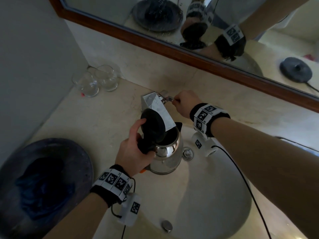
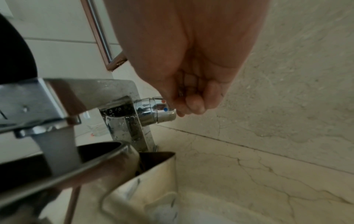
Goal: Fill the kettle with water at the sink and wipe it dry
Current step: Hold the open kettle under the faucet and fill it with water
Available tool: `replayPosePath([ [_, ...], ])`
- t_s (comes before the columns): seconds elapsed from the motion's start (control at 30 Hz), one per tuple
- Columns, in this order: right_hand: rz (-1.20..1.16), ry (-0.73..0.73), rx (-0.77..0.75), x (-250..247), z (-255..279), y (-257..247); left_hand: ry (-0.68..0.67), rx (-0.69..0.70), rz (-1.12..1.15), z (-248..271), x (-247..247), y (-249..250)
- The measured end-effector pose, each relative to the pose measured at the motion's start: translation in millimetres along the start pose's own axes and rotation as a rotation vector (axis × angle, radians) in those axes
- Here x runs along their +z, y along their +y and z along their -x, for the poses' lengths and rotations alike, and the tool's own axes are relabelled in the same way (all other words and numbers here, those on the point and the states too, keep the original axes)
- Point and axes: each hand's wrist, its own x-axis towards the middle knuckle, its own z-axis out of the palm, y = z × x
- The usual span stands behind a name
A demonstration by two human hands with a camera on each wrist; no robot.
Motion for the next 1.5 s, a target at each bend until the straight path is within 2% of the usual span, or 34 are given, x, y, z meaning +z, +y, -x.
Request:
replayPosePath([
  [0.83,-0.044,0.034,0.022,1.7,-1.4,-0.8,0.009,0.030,0.014,-2.1,-6.2,3.8],
  [1.5,-0.029,0.044,0.024,2.2,-0.6,-1.6,0.038,-0.030,0.034,0.1,-6.0,7.3],
])
